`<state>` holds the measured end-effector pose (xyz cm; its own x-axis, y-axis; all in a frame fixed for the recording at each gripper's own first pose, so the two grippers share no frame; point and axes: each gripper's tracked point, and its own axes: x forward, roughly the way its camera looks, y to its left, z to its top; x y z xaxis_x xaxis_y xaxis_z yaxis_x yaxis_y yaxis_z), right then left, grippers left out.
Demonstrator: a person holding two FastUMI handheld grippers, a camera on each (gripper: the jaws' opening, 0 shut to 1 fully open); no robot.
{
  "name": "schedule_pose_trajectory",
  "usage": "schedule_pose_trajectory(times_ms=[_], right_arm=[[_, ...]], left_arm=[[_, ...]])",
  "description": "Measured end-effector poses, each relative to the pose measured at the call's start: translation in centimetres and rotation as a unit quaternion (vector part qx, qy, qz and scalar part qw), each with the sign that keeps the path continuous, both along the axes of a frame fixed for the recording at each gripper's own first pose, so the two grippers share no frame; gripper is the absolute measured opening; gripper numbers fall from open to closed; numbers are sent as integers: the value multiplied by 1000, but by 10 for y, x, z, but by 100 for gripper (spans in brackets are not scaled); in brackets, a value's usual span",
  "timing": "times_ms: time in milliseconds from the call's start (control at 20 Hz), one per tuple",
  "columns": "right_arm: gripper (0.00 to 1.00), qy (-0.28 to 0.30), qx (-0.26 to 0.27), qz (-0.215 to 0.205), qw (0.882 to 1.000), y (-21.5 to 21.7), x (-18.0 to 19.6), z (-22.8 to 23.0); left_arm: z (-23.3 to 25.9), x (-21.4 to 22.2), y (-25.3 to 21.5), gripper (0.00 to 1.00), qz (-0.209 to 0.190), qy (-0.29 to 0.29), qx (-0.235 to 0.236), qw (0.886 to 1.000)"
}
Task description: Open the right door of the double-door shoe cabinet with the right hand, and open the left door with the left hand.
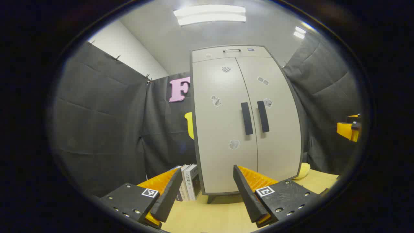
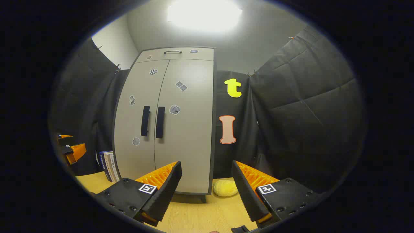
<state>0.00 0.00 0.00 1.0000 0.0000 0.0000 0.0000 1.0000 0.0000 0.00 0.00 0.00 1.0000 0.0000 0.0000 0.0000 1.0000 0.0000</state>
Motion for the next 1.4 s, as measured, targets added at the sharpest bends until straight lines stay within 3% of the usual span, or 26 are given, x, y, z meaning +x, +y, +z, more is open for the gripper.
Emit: schedule_pose_trajectory(times_ms=[800,1400], right_arm=[[97,-1,-7,-8,1000,1,10,0],[97,-11,9,15,1000,19,41,22]], left_arm=[[11,13,-3,94,-8,-11,3,1000],[-3,5,23,93,25,2,12,1000]])
